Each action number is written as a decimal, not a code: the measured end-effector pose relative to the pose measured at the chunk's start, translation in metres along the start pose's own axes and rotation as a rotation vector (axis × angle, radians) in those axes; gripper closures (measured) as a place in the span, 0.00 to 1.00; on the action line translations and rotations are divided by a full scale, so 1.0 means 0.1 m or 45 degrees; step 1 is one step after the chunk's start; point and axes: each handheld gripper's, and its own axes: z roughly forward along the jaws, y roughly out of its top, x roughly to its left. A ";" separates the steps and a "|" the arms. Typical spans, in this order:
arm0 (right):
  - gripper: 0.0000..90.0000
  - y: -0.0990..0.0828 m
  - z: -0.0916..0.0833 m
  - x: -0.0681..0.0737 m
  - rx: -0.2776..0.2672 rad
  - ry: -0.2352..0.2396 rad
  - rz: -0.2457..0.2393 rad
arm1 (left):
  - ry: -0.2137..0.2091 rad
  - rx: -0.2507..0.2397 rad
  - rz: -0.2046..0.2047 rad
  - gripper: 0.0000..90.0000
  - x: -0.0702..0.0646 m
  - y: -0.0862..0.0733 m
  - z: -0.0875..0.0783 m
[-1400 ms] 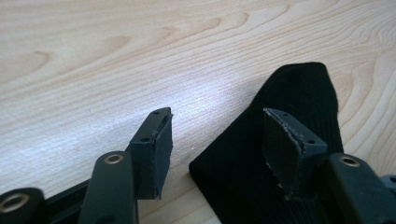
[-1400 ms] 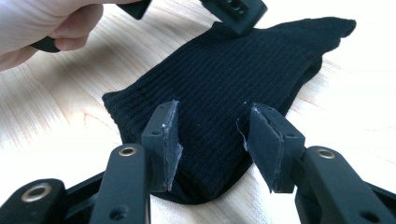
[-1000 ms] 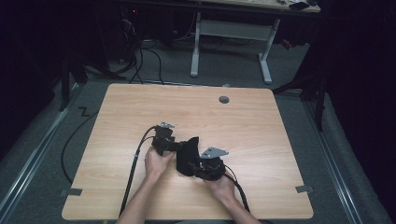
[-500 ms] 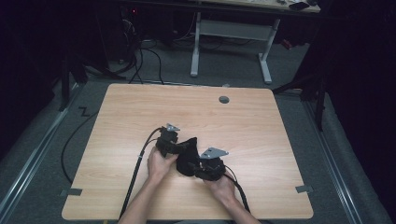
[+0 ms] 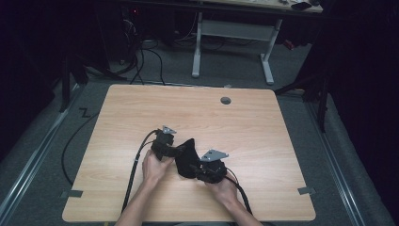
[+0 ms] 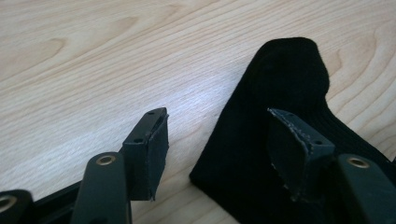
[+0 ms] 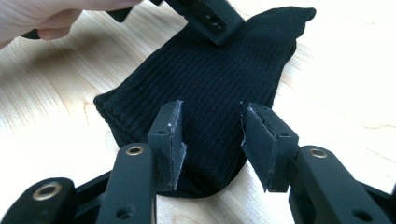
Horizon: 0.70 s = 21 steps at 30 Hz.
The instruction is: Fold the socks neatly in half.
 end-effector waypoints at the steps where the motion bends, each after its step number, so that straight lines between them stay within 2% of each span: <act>1: 0.63 0.00 0.00 0.00 -0.001 0.000 -0.001 | -0.005 -0.001 -0.017 0.44 0.03 -0.02 -0.01; 5: 0.64 0.00 0.00 0.00 -0.002 0.000 -0.008 | 0.000 0.012 -0.012 0.44 0.04 -0.03 0.02; 6: 0.64 0.00 0.00 0.01 0.001 -0.005 -0.012 | 0.014 0.012 0.012 0.47 0.01 -0.03 0.03; 9: 0.64 0.00 0.00 0.01 0.001 -0.006 -0.015 | 0.024 0.008 0.037 0.50 -0.02 -0.03 0.04; 11: 0.65 0.01 0.00 0.02 0.002 -0.004 -0.017 | 0.009 -0.002 0.055 0.55 -0.04 -0.03 0.05; 12: 0.66 0.03 -0.01 0.02 0.010 0.002 -0.019 | -0.005 -0.006 0.062 0.63 -0.04 -0.04 0.05; 13: 0.66 0.03 -0.01 0.02 0.010 0.002 -0.019 | -0.017 -0.009 0.066 0.63 -0.03 -0.04 0.05; 14: 0.68 0.06 -0.03 0.02 0.003 0.001 -0.021 | -0.041 -0.013 0.063 0.69 -0.03 -0.04 0.06; 17: 0.68 0.10 -0.05 0.02 -0.013 0.005 -0.014 | -0.060 -0.011 0.057 0.75 -0.02 -0.04 0.06; 21: 0.69 0.22 -0.05 0.02 -0.034 0.057 0.024 | -0.106 -0.011 0.034 0.83 0.00 -0.04 0.06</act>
